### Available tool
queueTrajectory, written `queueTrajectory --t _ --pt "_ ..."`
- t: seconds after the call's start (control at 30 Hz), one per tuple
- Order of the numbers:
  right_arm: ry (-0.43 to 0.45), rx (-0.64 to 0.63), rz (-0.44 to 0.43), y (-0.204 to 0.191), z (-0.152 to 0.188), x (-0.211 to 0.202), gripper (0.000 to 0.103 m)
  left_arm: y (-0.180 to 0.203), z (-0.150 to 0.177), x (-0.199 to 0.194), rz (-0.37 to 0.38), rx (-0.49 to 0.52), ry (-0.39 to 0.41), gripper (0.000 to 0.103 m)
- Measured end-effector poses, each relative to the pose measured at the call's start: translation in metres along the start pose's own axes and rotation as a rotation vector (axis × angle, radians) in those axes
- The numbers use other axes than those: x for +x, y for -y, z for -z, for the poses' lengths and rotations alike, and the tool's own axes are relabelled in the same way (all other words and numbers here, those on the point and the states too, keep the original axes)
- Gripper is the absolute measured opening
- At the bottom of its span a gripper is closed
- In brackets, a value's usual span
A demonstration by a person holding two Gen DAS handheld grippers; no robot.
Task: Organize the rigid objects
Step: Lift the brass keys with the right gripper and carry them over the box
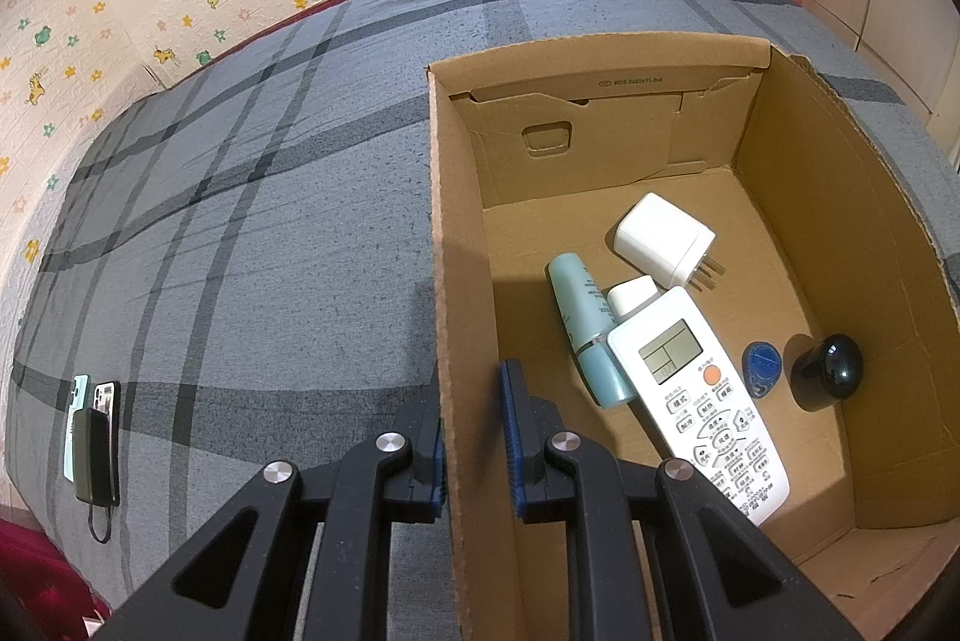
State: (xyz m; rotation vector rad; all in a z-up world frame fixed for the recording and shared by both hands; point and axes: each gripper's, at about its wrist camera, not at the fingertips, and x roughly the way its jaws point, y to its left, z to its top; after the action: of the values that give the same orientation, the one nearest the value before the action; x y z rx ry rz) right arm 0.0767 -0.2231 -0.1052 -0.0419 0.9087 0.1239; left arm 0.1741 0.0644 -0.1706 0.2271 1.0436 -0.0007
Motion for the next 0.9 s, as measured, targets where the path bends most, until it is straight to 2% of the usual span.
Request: queueTrajectory --t 0.5,0.9 --pt "0.11 -0.037 -0.001 -0.011 -0.051 -0.029 0.006 0.0 0.0 0.0 0.004 -0.003 -0.001 0.016" --pt "0.175 -0.092 -0.05 -0.046 -0.089 -0.037 0.006 0.0 0.001 0.0 0.008 -0.006 -0.001 0.016"
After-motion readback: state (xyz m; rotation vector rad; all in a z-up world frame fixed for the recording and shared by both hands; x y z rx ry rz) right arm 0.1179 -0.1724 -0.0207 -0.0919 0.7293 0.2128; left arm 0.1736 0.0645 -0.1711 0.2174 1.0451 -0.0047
